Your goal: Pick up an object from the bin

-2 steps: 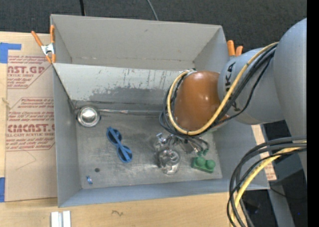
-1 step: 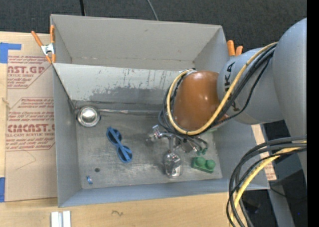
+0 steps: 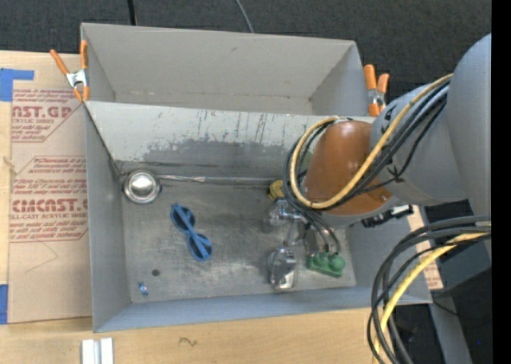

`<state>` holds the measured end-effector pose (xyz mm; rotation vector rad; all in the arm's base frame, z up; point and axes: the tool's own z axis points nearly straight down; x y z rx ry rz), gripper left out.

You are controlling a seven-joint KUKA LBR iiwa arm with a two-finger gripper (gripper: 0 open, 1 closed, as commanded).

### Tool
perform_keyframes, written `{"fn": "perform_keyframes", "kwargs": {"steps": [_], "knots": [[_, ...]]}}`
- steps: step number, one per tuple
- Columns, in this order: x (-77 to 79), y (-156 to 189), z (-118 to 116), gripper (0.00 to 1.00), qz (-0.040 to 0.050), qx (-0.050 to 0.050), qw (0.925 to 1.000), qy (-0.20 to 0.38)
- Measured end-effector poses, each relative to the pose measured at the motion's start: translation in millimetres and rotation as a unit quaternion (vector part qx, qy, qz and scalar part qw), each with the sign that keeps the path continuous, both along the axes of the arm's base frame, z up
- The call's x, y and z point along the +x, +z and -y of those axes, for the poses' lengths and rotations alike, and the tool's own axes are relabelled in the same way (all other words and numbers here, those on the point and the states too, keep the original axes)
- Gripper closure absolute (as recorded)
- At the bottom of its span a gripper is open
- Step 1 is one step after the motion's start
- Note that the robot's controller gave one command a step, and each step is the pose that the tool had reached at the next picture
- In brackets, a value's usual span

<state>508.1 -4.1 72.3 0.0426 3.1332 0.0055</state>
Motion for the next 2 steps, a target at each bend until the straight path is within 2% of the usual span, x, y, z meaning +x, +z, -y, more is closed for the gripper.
{"fn": "perform_keyframes", "kwargs": {"steps": [1, 2], "knots": [[-16.6, 3, 63, 0.00, 0.0119, -0.003, 0.9967, 0.081], [-4.3, 0, 105, 0.00, 0.0012, -0.001, 0.9990, 0.046]]}}
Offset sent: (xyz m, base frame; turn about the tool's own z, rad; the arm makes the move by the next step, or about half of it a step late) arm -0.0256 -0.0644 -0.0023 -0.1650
